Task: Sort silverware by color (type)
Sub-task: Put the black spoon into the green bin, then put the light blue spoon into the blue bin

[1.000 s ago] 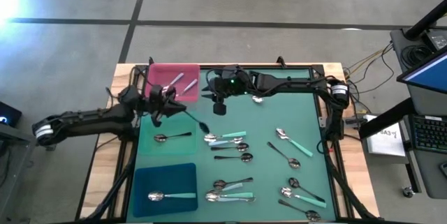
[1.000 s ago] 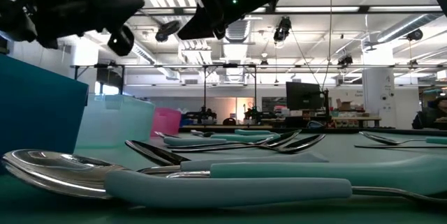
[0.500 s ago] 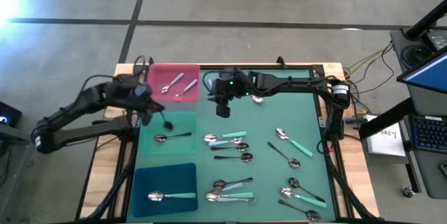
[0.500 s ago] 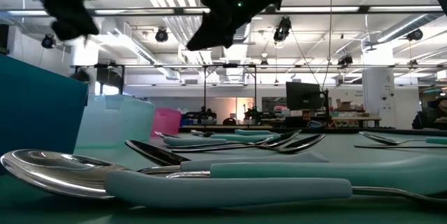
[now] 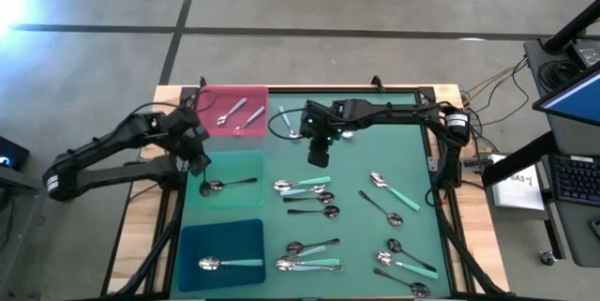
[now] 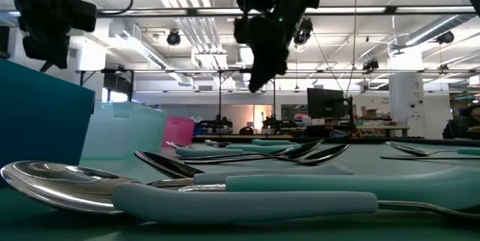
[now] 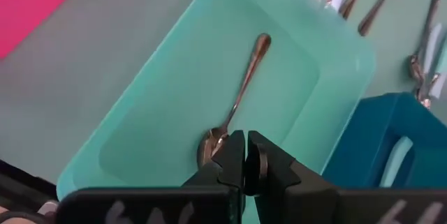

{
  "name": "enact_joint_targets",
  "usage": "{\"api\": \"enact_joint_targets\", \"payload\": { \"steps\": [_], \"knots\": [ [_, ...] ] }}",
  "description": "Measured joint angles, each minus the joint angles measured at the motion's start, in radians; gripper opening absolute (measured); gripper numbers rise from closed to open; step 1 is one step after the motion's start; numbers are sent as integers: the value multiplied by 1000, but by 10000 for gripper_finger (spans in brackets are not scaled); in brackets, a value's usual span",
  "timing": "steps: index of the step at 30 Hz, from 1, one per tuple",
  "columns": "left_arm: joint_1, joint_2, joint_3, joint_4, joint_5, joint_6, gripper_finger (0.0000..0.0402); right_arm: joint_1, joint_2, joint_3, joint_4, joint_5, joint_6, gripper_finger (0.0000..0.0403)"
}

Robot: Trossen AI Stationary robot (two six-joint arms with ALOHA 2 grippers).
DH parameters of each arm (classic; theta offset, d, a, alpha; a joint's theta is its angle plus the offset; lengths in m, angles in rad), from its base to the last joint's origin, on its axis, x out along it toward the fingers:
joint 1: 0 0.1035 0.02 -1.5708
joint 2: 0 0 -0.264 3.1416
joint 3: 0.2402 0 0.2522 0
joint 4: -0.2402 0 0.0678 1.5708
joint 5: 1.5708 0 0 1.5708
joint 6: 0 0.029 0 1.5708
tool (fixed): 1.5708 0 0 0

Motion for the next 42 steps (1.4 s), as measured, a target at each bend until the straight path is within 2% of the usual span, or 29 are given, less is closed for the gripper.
{"api": "enact_joint_targets", "payload": {
  "steps": [4,11,18,21,27,42],
  "knots": [
    [0,42,-19,51,17,4,0,4,0,0,-86,-3,29,71],
    [0,99,-49,213,187,48,10,20,2,-15,-119,-10,64,81],
    [0,143,-49,266,292,121,72,45,2,-21,-111,-14,66,95],
    [0,160,-49,310,324,158,104,60,2,-35,-83,-46,66,95],
    [-1,184,-49,353,325,232,145,100,9,-79,16,-54,73,96],
    [-2,202,-49,544,483,237,141,108,9,-247,240,-54,86,95]
  ]
}}
